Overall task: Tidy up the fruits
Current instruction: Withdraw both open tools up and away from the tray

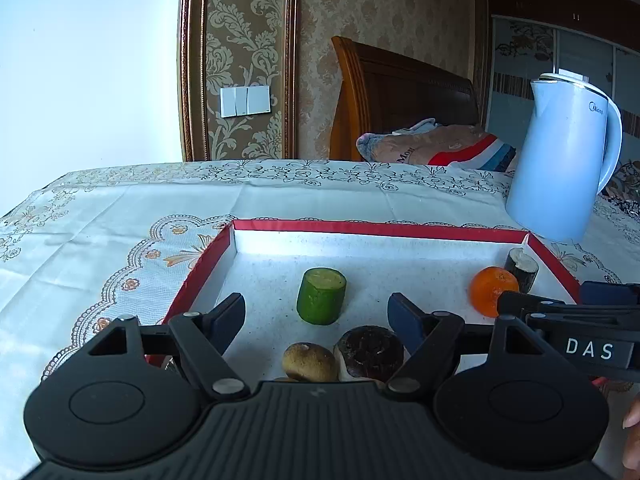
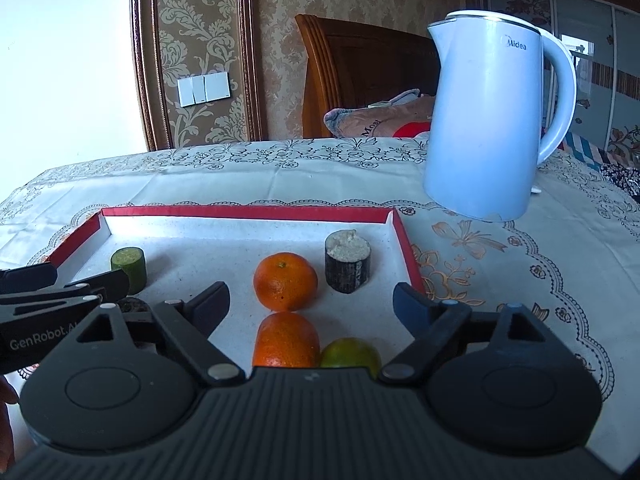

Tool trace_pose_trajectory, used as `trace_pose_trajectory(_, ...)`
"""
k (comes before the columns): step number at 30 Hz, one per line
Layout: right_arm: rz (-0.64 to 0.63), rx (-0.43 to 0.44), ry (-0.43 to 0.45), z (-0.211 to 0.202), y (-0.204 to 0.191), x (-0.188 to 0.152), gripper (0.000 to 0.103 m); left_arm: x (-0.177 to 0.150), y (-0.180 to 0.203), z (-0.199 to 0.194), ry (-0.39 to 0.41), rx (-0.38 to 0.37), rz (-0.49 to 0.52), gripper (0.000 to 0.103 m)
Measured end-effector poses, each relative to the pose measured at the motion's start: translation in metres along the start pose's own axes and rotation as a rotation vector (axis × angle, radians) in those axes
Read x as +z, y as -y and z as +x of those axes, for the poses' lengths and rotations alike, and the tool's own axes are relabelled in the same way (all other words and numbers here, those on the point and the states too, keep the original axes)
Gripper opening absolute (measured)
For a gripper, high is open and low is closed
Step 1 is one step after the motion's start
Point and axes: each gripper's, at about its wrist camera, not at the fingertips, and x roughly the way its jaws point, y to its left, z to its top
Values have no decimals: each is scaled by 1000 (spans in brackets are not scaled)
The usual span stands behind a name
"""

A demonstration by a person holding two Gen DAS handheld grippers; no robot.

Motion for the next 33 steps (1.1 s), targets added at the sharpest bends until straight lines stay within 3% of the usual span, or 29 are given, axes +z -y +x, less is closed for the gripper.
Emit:
trace_pose_trajectory(14, 28, 3, -1, -5, 7, -5, 103, -5, 4, -17, 52, 13, 33, 85)
trace_pose_trajectory(33, 35, 16, 6, -16, 12, -12, 103, -9, 1, -21, 45, 28, 23, 85)
